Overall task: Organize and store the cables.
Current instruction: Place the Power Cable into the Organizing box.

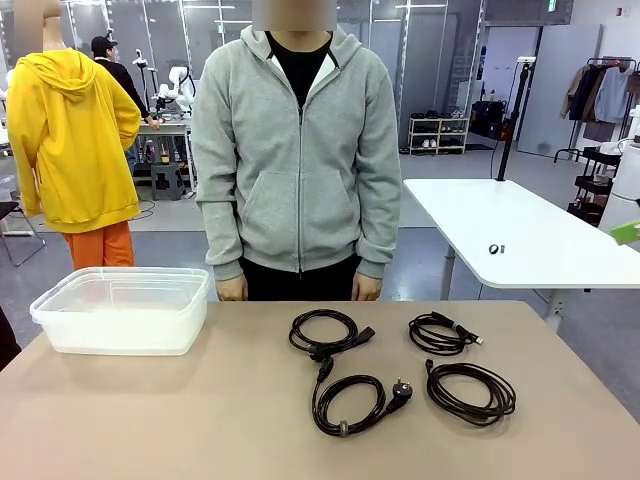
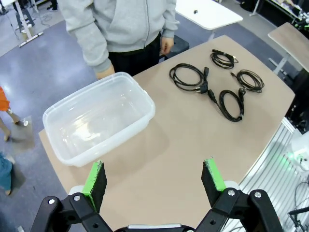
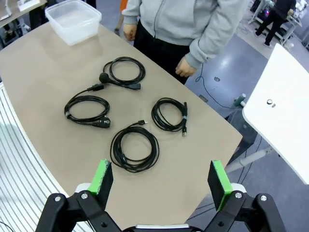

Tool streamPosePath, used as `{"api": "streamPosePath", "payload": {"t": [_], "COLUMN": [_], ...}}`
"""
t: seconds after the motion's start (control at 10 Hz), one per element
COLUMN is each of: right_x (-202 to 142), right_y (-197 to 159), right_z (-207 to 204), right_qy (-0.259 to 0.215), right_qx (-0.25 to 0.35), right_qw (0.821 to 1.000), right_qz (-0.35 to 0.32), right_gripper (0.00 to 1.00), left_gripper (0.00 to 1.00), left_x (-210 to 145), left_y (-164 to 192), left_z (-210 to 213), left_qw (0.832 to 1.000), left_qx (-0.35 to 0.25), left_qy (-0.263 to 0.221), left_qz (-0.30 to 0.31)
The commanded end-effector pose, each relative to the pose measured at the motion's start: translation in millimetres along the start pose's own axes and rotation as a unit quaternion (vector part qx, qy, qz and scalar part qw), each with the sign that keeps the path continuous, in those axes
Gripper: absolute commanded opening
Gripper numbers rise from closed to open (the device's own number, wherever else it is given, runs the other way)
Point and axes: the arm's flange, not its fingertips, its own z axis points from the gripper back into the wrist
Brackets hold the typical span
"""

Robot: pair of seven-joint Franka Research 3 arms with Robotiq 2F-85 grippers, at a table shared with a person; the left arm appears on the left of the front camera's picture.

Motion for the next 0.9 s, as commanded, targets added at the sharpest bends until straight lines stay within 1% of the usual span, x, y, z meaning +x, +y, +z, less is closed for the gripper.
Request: {"api": "streamPosePath", "payload": {"t": [0.0,0.2,0.4,0.5,0.6,0.8], "right_x": [-36.7,-52.1,-54.9,-51.9,-32.9,-32.9], "right_y": [10.9,8.9,8.0,7.2,-12.5,-12.5], "right_z": [11.3,19.5,19.3,16.9,35.2,35.2], "right_qy": [0.0,0.001,0.002,-0.002,-0.004,-0.004], "right_qx": [-0.006,-0.013,-0.01,-0.009,-0.011,-0.011], "right_qw": [1.0,1.0,0.999,0.999,0.999,0.999], "right_qz": [-0.01,-0.027,-0.032,-0.034,-0.039,-0.039], "right_gripper": [1.0,1.0,1.0,1.0,1.0,1.0], "left_gripper": [1.0,1.0,1.0,1.0,1.0,1.0], "left_x": [-9.2,-12.1,-11.5,-10.5,-7.1,-7.1], "left_y": [0.4,4.2,3.1,2.5,4.1,4.1], "left_z": [5.9,14.7,16.6,12.8,19.7,19.7], "left_qw": [1.0,0.999,0.999,0.999,1.0,1.0], "left_qx": [0.017,0.031,0.031,0.029,0.021,0.021], "left_qy": [-0.013,-0.02,-0.019,-0.021,-0.016,-0.016], "left_qz": [-0.008,0.0,0.001,0.0,0.008,0.008]}}
